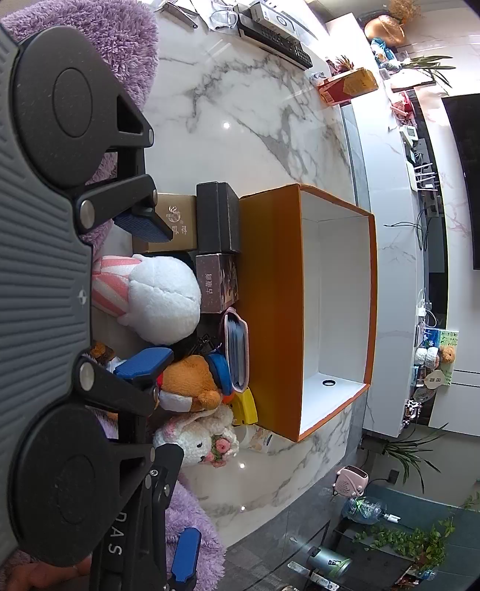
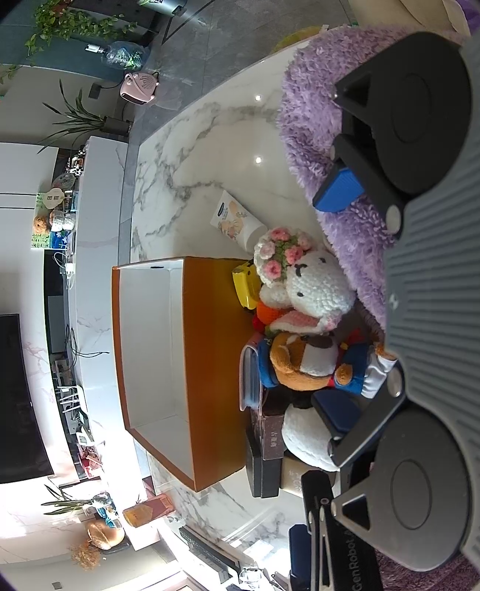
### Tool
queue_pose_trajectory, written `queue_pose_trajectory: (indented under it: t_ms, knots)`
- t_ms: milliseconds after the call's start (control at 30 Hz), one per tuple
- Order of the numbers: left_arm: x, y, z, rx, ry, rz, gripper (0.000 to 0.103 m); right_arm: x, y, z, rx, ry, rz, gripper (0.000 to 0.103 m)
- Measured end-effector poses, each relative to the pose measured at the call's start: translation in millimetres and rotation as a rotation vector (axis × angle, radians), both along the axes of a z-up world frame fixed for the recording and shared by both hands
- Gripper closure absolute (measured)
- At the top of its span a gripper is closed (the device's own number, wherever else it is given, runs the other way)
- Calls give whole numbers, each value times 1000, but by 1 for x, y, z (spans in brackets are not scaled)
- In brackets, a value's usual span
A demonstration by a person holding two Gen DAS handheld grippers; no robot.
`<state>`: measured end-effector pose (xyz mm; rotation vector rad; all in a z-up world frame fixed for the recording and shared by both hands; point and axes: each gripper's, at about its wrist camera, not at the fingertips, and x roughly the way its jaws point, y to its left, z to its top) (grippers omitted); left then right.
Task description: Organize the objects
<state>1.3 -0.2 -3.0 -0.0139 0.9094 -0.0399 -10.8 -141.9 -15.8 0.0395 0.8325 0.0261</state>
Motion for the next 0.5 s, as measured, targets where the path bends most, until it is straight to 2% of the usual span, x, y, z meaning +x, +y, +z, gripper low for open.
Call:
queue_pose_trajectory:
  t_ms: [500]
  knots:
    - [3,-1,-4,-8,15,-18,28,4,-2,-4,10,15,1,1]
